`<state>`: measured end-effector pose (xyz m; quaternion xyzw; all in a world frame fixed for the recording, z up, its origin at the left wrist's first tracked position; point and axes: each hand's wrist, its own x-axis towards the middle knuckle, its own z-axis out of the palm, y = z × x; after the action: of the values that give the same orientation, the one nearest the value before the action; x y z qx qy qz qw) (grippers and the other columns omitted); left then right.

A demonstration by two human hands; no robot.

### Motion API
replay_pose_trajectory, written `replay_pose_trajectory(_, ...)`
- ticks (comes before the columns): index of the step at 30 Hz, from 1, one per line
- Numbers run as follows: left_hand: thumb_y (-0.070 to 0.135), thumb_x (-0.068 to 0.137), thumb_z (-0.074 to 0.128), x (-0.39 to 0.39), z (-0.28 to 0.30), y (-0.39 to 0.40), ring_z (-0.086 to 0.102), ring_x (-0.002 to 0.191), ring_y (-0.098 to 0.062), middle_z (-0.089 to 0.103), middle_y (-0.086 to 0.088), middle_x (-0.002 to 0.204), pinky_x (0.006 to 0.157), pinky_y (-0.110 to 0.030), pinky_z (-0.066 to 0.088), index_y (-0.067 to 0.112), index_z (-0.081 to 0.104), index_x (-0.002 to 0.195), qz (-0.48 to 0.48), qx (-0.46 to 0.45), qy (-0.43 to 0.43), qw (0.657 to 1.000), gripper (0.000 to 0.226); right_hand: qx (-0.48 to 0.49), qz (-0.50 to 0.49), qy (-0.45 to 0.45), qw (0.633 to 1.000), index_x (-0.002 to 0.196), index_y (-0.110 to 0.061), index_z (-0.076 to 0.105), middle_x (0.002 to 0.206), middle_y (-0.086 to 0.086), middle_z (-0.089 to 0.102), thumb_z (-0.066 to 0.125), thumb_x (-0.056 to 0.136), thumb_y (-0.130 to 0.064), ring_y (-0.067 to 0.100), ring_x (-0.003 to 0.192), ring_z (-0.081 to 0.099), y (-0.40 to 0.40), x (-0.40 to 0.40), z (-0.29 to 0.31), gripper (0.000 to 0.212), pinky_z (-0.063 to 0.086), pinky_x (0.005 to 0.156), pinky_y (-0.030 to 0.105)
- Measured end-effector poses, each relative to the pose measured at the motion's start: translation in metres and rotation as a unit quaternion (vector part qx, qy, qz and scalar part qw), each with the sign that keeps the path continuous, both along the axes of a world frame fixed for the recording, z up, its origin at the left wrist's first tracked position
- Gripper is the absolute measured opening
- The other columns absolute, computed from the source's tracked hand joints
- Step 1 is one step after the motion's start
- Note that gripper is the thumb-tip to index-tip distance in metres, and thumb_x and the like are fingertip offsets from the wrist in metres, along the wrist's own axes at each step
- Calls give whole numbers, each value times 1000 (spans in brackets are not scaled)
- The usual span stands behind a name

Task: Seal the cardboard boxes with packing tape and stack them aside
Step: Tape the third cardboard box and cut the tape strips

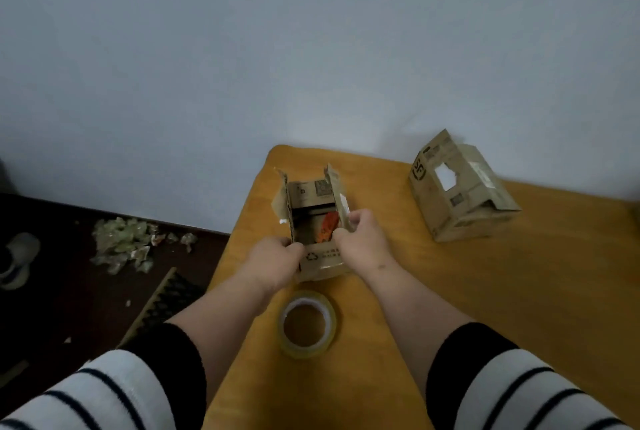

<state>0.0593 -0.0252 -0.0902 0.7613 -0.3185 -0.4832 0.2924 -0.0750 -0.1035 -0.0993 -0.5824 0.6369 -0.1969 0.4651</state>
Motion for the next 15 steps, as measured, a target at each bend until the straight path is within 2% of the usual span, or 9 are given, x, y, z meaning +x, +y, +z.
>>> replay_pose_trajectory(1, 25, 95, 49, -5, 5, 9, 64, 94, -22, 68, -7, 103, 75, -37, 57, 17, 63, 101, 18, -9, 13, 1000, 17, 1, -4, -22, 1000, 109, -30, 42, 97, -10, 52, 52, 95, -22, 9, 80, 57, 4, -6, 8, 19, 41, 53, 22)
replay_pose_trajectory(3, 28, 91, 57, -12, 13, 27, 68, 88, -17, 71, -4, 101, 66, -31, 55, 18, 62, 102, 12, -6, 35, 999, 16, -9, 9, -37, 999, 110, -29, 43, 97, -7, 55, 42, 100, -18, 11, 82, 59, 13, -18, 23, 15, 47, 57, 26)
replay_pose_trajectory(4, 35, 89, 60, -14, 16, 36, 70, 86, -15, 72, -1, 99, 65, -31, 54, 20, 63, 104, -7, 5, 43, 999, 22, -19, 23, -30, 999, 110, -29, 43, 98, -7, 55, 39, 100, -16, 11, 83, 59, 18, -24, 29, 17, 48, 61, 28)
replay_pose_trajectory(6, 61, 84, 58, -20, 22, 54, 72, 81, -15, 72, 1, 96, 64, -32, 52, 24, 61, 107, -15, 6, 51, 999, 44, -43, 50, -4, 998, 112, -26, 48, 102, -7, 53, 36, 99, -11, 10, 86, 54, 30, -33, 38, 23, 44, 67, 29)
replay_pose_trajectory(8, 81, 77, 45, -20, 27, 68, 67, 80, -23, 65, -3, 97, 62, -33, 47, 23, 56, 105, 103, -52, 2, 993, 65, -50, 79, 9, 996, 116, -22, 53, 109, -3, 53, 34, 97, -8, 12, 90, 51, 42, -43, 46, 31, 40, 68, 27)
replay_pose_trajectory(10, 79, 81, 40, -9, 30, 78, 56, 81, -22, 57, -5, 101, 64, -36, 43, 19, 47, 99, 265, -112, -70, 955, 63, -49, 119, 17, 992, 110, -22, 56, 110, -2, 54, 35, 94, -4, 9, 87, 49, 55, -51, 56, 32, 35, 62, 22)
replay_pose_trajectory(11, 74, 85, 41, -1, 32, 82, 53, 83, -22, 55, -7, 105, 69, -39, 44, 18, 44, 100, 310, -121, -72, 940, 58, -47, 140, 26, 989, 106, -22, 58, 110, -2, 55, 35, 93, -2, 10, 89, 50, 62, -56, 60, 33, 34, 61, 20)
replay_pose_trajectory(13, 65, 90, 45, 13, 31, 88, 56, 99, -32, 54, -12, 118, 85, -50, 50, 17, 46, 113, 290, -84, -22, 953, 53, -37, 176, 41, 983, 95, -22, 61, 112, -1, 59, 38, 90, 1, 14, 94, 51, 75, -62, 67, 33, 35, 61, 20)
replay_pose_trajectory(15, 57, 93, 50, 20, 26, 97, 54, 112, -34, 55, -11, 126, 95, -53, 48, 19, 52, 126, 184, -20, 29, 982, 50, -15, 195, 41, 980, 84, -21, 62, 105, -1, 62, 41, 87, 4, 12, 87, 53, 90, -63, 70, 33, 38, 63, 22)
